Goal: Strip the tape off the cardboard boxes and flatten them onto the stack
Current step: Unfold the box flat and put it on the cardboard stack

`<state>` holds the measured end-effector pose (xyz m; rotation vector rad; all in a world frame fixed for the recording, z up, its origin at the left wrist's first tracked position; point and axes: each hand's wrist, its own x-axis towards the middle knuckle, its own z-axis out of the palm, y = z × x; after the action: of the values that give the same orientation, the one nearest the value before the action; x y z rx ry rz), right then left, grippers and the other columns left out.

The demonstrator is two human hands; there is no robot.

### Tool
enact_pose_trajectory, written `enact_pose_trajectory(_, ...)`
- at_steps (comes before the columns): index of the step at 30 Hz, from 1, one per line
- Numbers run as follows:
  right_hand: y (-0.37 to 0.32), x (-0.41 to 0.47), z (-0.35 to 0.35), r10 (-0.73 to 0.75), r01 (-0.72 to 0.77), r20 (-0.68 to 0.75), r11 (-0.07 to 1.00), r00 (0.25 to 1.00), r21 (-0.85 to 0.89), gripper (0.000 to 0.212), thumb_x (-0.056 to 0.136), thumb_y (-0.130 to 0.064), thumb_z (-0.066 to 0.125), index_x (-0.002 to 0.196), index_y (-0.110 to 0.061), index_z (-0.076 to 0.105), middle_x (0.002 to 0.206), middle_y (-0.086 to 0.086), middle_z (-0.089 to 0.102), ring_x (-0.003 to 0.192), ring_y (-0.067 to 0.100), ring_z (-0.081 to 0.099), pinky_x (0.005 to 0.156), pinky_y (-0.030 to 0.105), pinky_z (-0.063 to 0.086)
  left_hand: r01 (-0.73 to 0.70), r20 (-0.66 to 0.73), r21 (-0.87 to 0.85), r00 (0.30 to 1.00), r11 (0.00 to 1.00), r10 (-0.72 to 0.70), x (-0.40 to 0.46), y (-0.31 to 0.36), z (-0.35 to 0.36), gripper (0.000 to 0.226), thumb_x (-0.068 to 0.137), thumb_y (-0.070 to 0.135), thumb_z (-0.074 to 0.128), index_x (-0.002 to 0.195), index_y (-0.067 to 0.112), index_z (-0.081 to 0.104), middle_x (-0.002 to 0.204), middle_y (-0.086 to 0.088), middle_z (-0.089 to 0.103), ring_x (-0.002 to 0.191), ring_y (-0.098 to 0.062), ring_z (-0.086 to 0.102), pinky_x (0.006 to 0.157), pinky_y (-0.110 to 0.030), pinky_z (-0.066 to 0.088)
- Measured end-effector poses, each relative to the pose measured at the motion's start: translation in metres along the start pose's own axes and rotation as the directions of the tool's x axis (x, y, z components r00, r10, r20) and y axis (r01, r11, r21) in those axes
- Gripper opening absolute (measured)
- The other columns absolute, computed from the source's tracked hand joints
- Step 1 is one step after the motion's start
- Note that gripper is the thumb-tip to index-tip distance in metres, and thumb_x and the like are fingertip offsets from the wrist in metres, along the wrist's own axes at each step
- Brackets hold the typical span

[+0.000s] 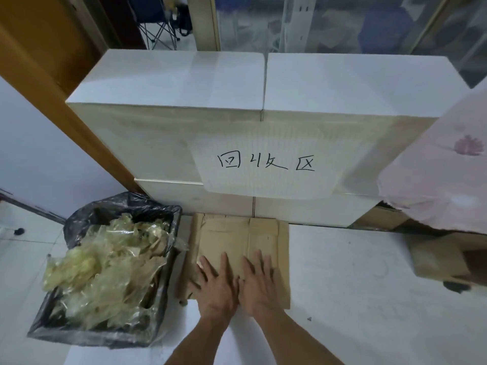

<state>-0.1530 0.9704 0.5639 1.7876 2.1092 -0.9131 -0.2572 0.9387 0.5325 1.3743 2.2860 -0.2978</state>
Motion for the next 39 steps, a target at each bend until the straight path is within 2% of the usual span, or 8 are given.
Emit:
enact_pose_trajectory(7, -0.008, 0.003, -0.002, 0.028, -0.023, 0.059, 0.997, 0.998, -0.076, 0.063, 0.104, -0.046, 0.022, 0.157, -0.03, -0.008, 0.16, 0.008, -0.027, 0.147, 0.035, -0.026, 0.121, 0.053, -0.007, -0.001, 0.028, -0.045, 1.0, 0.999, 0.002, 0.012, -0.002, -0.006, 0.07, 0.098, 0.063, 0.023, 0.155, 0.038, -0.009, 0.161, -0.024, -0.015, 0.148, -0.044, -0.012, 0.117, -0.057, 0.012)
enact_pose_trajectory(13, -0.003, -0.001, -0.007, -0.018, 0.022, 0.053, 0.998, 0.998, -0.064, 0.066, 0.103, -0.045, 0.032, 0.157, -0.031, -0.001, 0.162, 0.008, -0.022, 0.149, 0.035, -0.021, 0.122, 0.052, -0.003, -0.003, 0.032, -0.044, 0.999, 0.999, 0.004, 0.009, -0.005, -0.012, 0.07, 0.097, 0.064, 0.027, 0.154, 0.043, -0.006, 0.163, -0.018, -0.014, 0.15, -0.041, -0.009, 0.116, -0.061, 0.008)
enact_pose_trajectory(17, 0.016, -0.029, 0.009, -0.035, 0.034, -0.012, 0.999, 0.999, -0.033, 0.073, 0.099, -0.033, 0.049, 0.157, -0.03, 0.004, 0.164, 0.009, -0.014, 0.15, 0.035, -0.015, 0.123, 0.048, 0.002, -0.055, -0.029, 0.012, 0.998, 0.998, 0.056, -0.016, -0.011, -0.001, 0.064, 0.101, 0.055, 0.025, 0.156, 0.035, -0.002, 0.164, -0.017, -0.008, 0.149, -0.041, -0.007, 0.117, -0.063, 0.0)
enact_pose_trajectory(21, 0.056, -0.084, 0.028, 0.02, -0.019, -0.024, 1.0, 1.0, 0.017, 0.068, 0.098, -0.035, 0.047, 0.155, -0.027, 0.01, 0.165, 0.009, -0.009, 0.151, 0.034, -0.005, 0.121, 0.051, 0.01, -0.109, 0.026, 0.016, 0.994, 0.994, 0.108, -0.072, -0.009, 0.025, 0.069, 0.1, 0.055, 0.028, 0.157, 0.031, -0.003, 0.165, -0.011, -0.006, 0.15, -0.036, -0.009, 0.117, -0.061, 0.0)
enact_pose_trajectory(25, 0.102, -0.137, 0.027, 0.073, -0.074, 0.03, 0.997, 0.997, 0.019, 0.065, 0.1, -0.038, 0.042, 0.156, -0.025, 0.011, 0.165, 0.011, -0.002, 0.151, 0.033, 0.0, 0.12, 0.051, 0.01, -0.108, 0.121, -0.023, 0.987, 0.994, 0.11, -0.135, 0.012, 0.04, 0.073, 0.097, 0.062, 0.03, 0.157, 0.034, -0.001, 0.166, -0.006, -0.005, 0.152, -0.032, -0.005, 0.12, -0.056, 0.005)
enact_pose_trajectory(29, 0.152, -0.191, 0.02, 0.108, -0.11, 0.038, 0.992, 0.993, 0.064, 0.063, 0.101, -0.04, 0.04, 0.156, -0.027, 0.013, 0.165, 0.007, 0.002, 0.151, 0.031, 0.004, 0.121, 0.048, 0.011, -0.099, 0.129, -0.077, 0.986, 0.992, 0.108, -0.194, 0.043, 0.05, 0.073, 0.096, 0.062, 0.033, 0.157, 0.035, 0.003, 0.166, -0.003, 0.0, 0.152, -0.027, 0.001, 0.122, -0.049, 0.01)
enact_pose_trajectory(36, 0.257, -0.316, 0.024, 0.186, -0.183, -0.005, 0.972, 0.983, 0.148, 0.06, 0.099, -0.036, 0.044, 0.154, -0.029, 0.019, 0.161, 0.005, 0.017, 0.147, 0.027, 0.019, 0.117, 0.043, 0.02, -0.182, 0.117, -0.176, 0.972, 0.967, 0.205, -0.319, 0.11, 0.084, 0.064, 0.098, 0.054, 0.04, 0.154, 0.03, 0.021, 0.16, -0.005, 0.024, 0.147, -0.026, 0.025, 0.115, -0.04, 0.03)
enact_pose_trajectory(39, 0.297, -0.363, 0.027, 0.274, -0.269, -0.006, 0.946, 0.962, 0.183, 0.055, 0.097, -0.028, 0.042, 0.15, -0.029, 0.026, 0.152, 0.005, 0.029, 0.139, 0.026, 0.031, 0.111, 0.039, 0.03, -0.235, 0.175, -0.236, 0.944, 0.943, 0.279, -0.358, 0.136, 0.107, 0.052, 0.103, 0.04, 0.041, 0.151, 0.03, 0.026, 0.157, -0.007, 0.026, 0.143, -0.026, 0.031, 0.115, -0.034, 0.029)
